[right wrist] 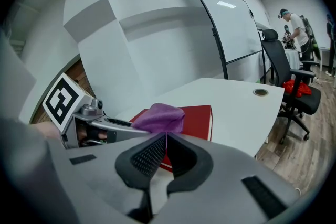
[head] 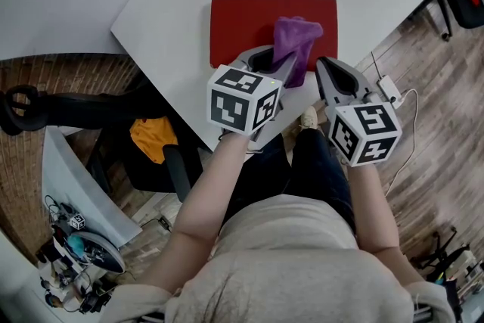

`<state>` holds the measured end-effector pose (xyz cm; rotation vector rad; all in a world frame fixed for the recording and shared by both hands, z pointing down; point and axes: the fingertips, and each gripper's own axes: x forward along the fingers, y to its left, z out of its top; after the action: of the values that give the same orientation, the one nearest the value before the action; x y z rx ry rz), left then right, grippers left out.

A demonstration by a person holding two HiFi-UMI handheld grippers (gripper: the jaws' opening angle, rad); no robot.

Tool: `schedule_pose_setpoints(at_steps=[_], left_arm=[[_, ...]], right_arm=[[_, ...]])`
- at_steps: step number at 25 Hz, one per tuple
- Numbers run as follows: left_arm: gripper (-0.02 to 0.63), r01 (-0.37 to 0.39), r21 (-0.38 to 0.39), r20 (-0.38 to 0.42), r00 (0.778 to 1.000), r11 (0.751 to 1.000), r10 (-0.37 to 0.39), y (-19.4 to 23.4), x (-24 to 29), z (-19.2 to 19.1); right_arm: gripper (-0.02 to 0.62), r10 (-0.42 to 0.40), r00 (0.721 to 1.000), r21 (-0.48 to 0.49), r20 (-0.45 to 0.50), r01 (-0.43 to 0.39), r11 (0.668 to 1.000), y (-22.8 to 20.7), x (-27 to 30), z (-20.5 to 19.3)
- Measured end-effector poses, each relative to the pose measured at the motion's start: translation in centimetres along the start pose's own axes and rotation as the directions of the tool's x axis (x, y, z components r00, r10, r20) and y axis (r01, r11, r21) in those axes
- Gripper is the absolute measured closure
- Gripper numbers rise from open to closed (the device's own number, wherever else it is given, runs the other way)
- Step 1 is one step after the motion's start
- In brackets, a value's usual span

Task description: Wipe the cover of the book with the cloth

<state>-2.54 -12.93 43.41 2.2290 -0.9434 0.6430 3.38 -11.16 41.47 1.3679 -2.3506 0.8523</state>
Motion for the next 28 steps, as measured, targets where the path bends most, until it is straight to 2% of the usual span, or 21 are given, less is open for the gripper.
schedule_pose_setpoints(at_steps=[28], left_arm=[[0.495,-0.099,-0.105,0.058,0.993,0.990,0.105,7.6,-6.5,-2.1]], right_arm=[[0.572,0.090,0.995,-0.078,-0.053,-0.094,0.993,7.2,4.8,-0.1]])
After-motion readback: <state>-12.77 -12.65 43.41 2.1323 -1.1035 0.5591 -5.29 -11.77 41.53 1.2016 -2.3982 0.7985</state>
